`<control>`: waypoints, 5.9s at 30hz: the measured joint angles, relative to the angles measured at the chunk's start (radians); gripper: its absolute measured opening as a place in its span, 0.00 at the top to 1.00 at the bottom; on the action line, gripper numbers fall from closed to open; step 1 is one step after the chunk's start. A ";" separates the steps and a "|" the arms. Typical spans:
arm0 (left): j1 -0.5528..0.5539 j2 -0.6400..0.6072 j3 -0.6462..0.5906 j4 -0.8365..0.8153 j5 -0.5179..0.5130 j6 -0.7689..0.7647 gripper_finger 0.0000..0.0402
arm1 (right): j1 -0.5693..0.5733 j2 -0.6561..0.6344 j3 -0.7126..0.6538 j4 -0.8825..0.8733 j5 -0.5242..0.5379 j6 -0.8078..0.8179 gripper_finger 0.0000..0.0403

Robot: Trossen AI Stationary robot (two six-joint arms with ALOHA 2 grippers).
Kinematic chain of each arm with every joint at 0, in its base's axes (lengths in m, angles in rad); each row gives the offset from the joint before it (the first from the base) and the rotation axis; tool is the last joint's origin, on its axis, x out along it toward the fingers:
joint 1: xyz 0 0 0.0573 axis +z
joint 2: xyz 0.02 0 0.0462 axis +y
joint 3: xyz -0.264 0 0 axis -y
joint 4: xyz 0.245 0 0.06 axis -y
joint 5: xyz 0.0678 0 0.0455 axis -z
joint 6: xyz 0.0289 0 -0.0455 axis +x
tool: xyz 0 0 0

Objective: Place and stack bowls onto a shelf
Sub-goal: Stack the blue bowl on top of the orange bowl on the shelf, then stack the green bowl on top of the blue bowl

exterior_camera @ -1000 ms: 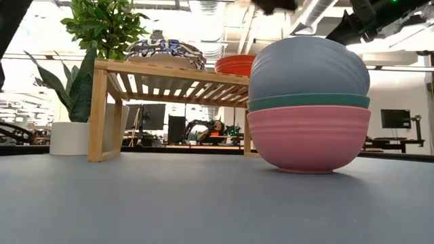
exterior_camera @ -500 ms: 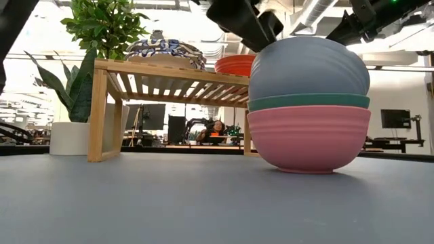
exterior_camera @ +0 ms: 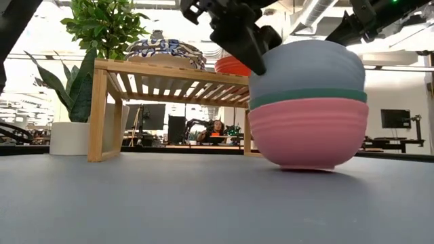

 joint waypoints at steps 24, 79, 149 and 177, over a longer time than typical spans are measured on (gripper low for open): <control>-0.094 -0.012 0.019 0.069 -0.085 -0.027 1.00 | -0.004 0.000 0.000 -0.010 0.001 0.002 0.64; 0.382 -0.025 0.466 -0.365 -0.213 0.143 1.00 | -0.004 0.000 0.000 -0.110 0.006 0.042 0.64; -0.078 -0.024 0.212 -0.031 -0.082 0.036 0.54 | -0.003 0.000 -0.001 -0.118 0.001 0.054 0.64; -0.018 -0.025 -0.250 0.372 -0.139 -0.023 0.54 | -0.003 0.000 -0.001 -0.118 0.001 0.062 0.64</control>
